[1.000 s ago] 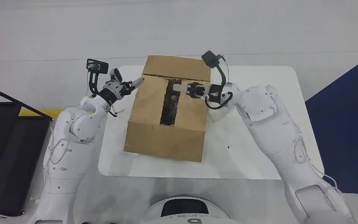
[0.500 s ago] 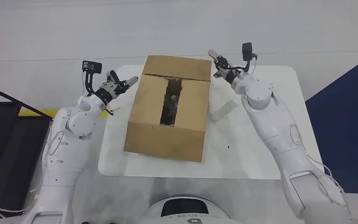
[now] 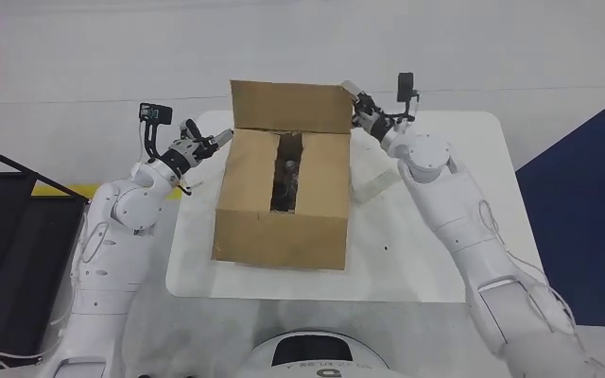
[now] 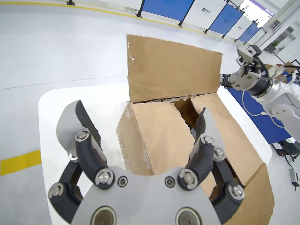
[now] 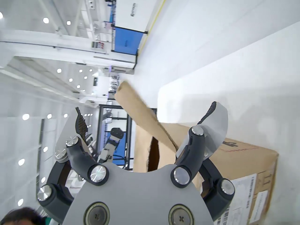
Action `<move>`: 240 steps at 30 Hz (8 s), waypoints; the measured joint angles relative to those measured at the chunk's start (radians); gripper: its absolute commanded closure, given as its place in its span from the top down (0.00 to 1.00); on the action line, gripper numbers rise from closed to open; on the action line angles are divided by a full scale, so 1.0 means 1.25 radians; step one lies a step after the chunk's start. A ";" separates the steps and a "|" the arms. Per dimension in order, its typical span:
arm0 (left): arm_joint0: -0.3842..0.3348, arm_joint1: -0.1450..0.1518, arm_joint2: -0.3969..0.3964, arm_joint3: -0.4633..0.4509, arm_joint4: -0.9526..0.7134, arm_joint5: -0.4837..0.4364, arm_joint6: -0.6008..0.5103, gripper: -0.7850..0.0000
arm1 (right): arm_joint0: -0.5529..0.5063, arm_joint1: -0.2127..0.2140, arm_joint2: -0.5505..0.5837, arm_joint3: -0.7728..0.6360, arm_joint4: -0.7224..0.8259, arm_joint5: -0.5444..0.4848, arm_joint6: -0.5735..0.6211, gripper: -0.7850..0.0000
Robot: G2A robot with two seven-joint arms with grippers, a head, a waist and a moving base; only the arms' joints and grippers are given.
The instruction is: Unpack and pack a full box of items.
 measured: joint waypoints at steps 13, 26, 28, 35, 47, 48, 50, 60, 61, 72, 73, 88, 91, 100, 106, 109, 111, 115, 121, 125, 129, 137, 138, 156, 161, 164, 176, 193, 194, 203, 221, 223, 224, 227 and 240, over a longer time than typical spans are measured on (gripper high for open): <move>0.035 0.008 -0.027 0.032 -0.072 -0.083 0.007 1.00 | -0.113 0.035 0.088 -0.127 0.030 -0.096 0.234 1.00; 0.085 0.024 -0.044 0.072 -0.107 -0.274 -0.008 1.00 | -0.121 0.046 0.032 -0.282 -0.176 0.070 0.278 1.00; 0.103 0.028 -0.057 0.068 -0.107 -0.307 -0.010 1.00 | -0.118 0.045 0.024 -0.291 -0.185 0.088 0.277 1.00; 0.194 0.046 -0.106 0.023 -0.023 -0.377 -0.015 1.00 | -0.089 0.039 -0.011 -0.292 -0.202 0.120 0.285 1.00; 0.293 0.063 -0.151 0.017 0.033 -0.435 0.019 1.00 | -0.049 0.027 -0.053 -0.263 -0.202 0.140 0.284 1.00; 0.296 0.064 -0.153 0.017 0.033 -0.434 0.022 1.00 | -0.049 0.027 -0.054 -0.263 -0.201 0.140 0.283 1.00; 0.303 0.066 -0.161 0.017 0.027 -0.437 0.034 1.00 | -0.047 0.026 -0.056 -0.264 -0.202 0.141 0.282 1.00; 0.308 0.071 -0.168 0.005 0.055 -0.393 0.062 1.00 | -0.048 0.026 -0.057 -0.267 -0.203 0.143 0.276 1.00; 0.304 0.071 -0.161 0.004 0.068 -0.384 0.051 1.00 | -0.048 0.026 -0.057 -0.267 -0.203 0.143 0.276 1.00; 0.271 0.076 -0.114 0.003 0.079 -0.379 0.012 1.00 | -0.048 0.026 -0.057 -0.267 -0.203 0.143 0.276 1.00; 0.271 0.078 -0.115 0.005 0.066 -0.389 0.008 1.00 | -0.048 0.026 -0.057 -0.267 -0.203 0.143 0.276 1.00; 0.229 0.082 -0.101 -0.037 -0.044 -0.290 0.012 1.00 | -0.048 0.026 -0.057 -0.267 -0.203 0.143 0.276 1.00; 0.207 0.080 -0.078 -0.031 -0.024 -0.254 0.018 1.00 | -0.048 0.026 -0.057 -0.267 -0.203 0.143 0.276 1.00; 0.121 0.070 -0.001 -0.002 0.027 -0.168 0.031 1.00 | -0.048 0.026 -0.057 -0.267 -0.203 0.143 0.276 1.00; 0.060 0.064 0.037 0.021 0.038 -0.135 0.034 1.00 | -0.048 0.026 -0.057 -0.267 -0.203 0.143 0.276 1.00; 0.031 0.061 0.059 0.030 0.064 -0.111 0.024 1.00 | -0.048 0.026 -0.057 -0.267 -0.203 0.143 0.276 1.00; 0.015 0.060 0.072 0.036 0.080 -0.103 0.016 1.00 | -0.048 0.026 -0.057 -0.267 -0.203 0.143 0.276 1.00; -0.004 0.058 0.092 0.058 0.110 -0.085 0.006 1.00 | -0.048 0.026 -0.057 -0.267 -0.203 0.143 0.276 1.00; -0.024 0.054 0.121 0.097 0.134 -0.075 0.010 1.00 | -0.048 0.026 -0.057 -0.267 -0.203 0.143 0.276 1.00; -0.034 0.052 0.129 0.102 0.131 -0.077 0.019 1.00 | -0.048 0.026 -0.057 -0.267 -0.203 0.143 0.276 1.00; -0.040 0.051 0.135 0.100 0.129 -0.073 0.023 1.00 | -0.048 0.026 -0.057 -0.267 -0.203 0.143 0.276 1.00; -0.051 0.047 0.153 0.106 0.138 -0.049 0.030 1.00 | -0.103 0.040 0.002 -0.290 -0.200 0.093 0.248 1.00; -0.051 0.047 0.153 0.106 0.138 -0.049 0.030 1.00 | -0.120 0.045 0.020 -0.295 -0.204 0.077 0.246 1.00; -0.051 0.047 0.153 0.106 0.137 -0.049 0.030 1.00 | -0.194 0.067 0.106 -0.305 -0.214 0.033 0.265 1.00; -0.051 0.047 0.153 0.106 0.137 -0.049 0.030 1.00 | -0.241 0.079 0.129 -0.345 -0.265 -0.026 0.274 1.00; -0.051 0.047 0.153 0.106 0.137 -0.049 0.030 1.00 | -0.306 0.096 0.192 -0.368 -0.304 -0.131 0.257 1.00; -0.051 0.047 0.153 0.106 0.137 -0.049 0.030 1.00 | -0.477 0.123 0.338 -0.436 -0.617 -0.184 0.085 1.00; -0.051 0.047 0.153 0.106 0.137 -0.049 0.030 1.00 | -0.537 0.133 0.271 -0.545 -0.946 -0.217 0.052 1.00; -0.051 0.047 0.153 0.106 0.137 -0.049 0.030 1.00 | -0.549 0.134 0.266 -0.560 -0.982 -0.215 0.051 1.00; -0.051 0.047 0.153 0.106 0.137 -0.049 0.030 1.00 | -0.566 0.130 0.202 -0.588 -1.108 -0.173 0.023 1.00; -0.051 0.047 0.153 0.106 0.137 -0.049 0.030 1.00 | -0.457 0.107 0.099 -0.494 -1.106 -0.103 -0.050 1.00; -0.051 0.047 0.153 0.106 0.137 -0.049 0.030 1.00 | -0.444 0.104 0.088 -0.482 -1.105 -0.097 -0.050 1.00; -0.051 0.047 0.153 0.106 0.137 -0.049 0.030 1.00 | -0.434 0.101 0.079 -0.473 -1.111 -0.086 -0.048 1.00; -0.051 0.047 0.153 0.106 0.137 -0.049 0.030 1.00 | -0.402 0.093 0.051 -0.452 -1.128 -0.048 -0.041 1.00; -0.051 0.047 0.153 0.106 0.137 -0.049 0.030 1.00 | -0.315 0.064 0.002 -0.372 -1.124 0.106 -0.079 1.00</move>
